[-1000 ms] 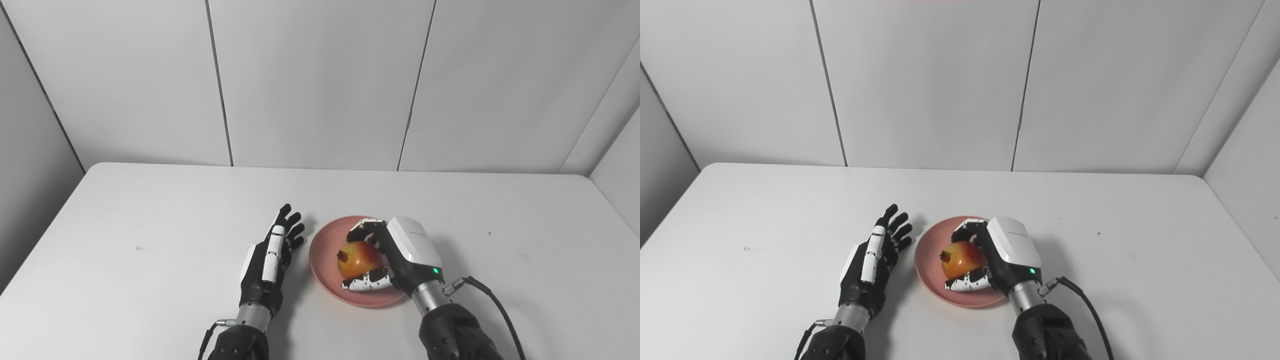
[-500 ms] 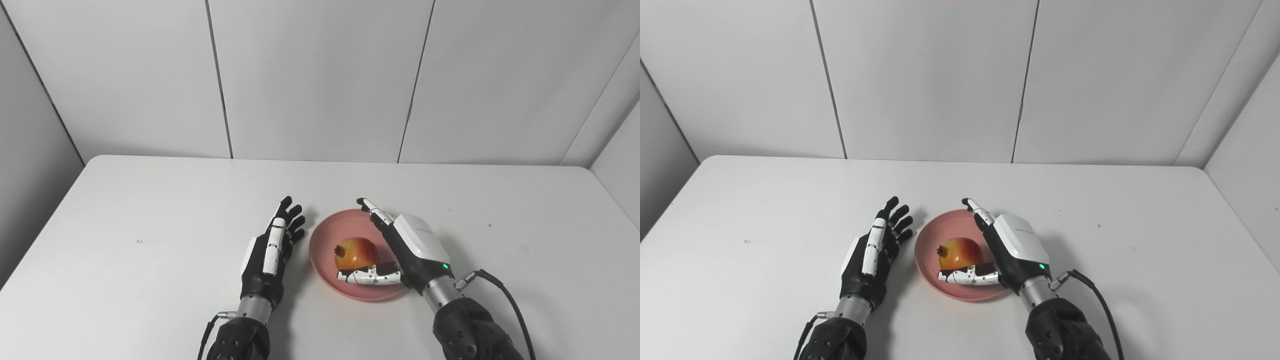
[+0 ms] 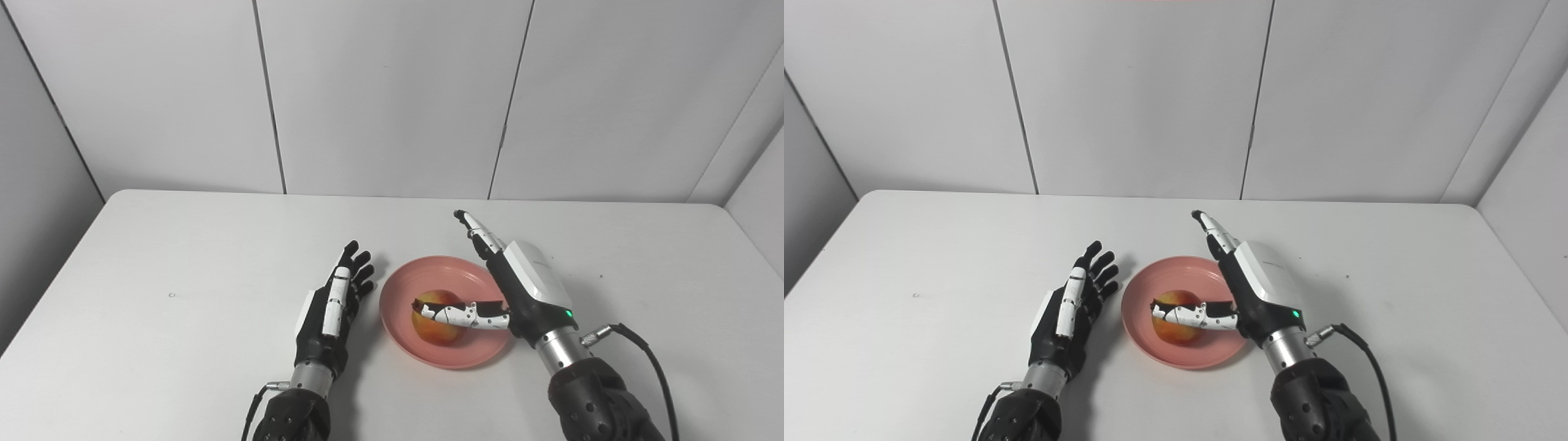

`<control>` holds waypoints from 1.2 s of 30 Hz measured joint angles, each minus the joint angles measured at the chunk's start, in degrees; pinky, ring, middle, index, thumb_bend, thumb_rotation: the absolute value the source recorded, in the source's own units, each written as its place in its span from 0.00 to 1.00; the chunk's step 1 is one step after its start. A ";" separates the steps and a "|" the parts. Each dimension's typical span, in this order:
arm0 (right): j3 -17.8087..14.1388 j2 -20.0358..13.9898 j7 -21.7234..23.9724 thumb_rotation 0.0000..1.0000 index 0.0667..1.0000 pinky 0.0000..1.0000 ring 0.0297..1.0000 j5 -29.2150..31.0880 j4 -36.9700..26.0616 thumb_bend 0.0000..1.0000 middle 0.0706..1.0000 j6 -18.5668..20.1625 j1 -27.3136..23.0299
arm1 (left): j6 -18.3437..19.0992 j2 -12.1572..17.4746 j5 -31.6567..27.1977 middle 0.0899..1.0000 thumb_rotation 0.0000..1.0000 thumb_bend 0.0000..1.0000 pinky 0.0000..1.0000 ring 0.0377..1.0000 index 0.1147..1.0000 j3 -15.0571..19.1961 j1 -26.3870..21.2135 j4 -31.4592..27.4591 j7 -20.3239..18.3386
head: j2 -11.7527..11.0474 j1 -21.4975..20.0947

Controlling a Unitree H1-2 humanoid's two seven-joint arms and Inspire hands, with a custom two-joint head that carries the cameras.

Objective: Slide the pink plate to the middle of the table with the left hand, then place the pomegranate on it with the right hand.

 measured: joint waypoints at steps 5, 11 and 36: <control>-3.35 1.00 -4.45 0.66 0.97 0.85 0.92 3.57 -4.01 1.00 0.95 -3.70 2.57 | -0.01 0.07 0.00 0.93 1.00 0.43 0.92 0.93 0.93 0.02 0.38 -0.71 0.01 | -0.18 -0.35; -8.19 2.10 -9.24 0.78 0.96 0.82 0.89 6.73 -4.47 0.97 0.93 -5.13 5.27 | -0.25 0.26 0.04 0.94 1.00 0.43 0.93 0.93 0.93 -0.07 0.96 -1.24 -0.02 | -0.53 -1.14; -18.50 14.02 -9.85 1.00 0.96 0.95 0.96 40.10 5.40 0.51 0.96 0.42 7.27 | -2.83 2.17 7.04 0.96 1.00 0.44 0.94 0.94 0.95 -2.04 2.60 -3.12 1.24 | -1.14 -1.06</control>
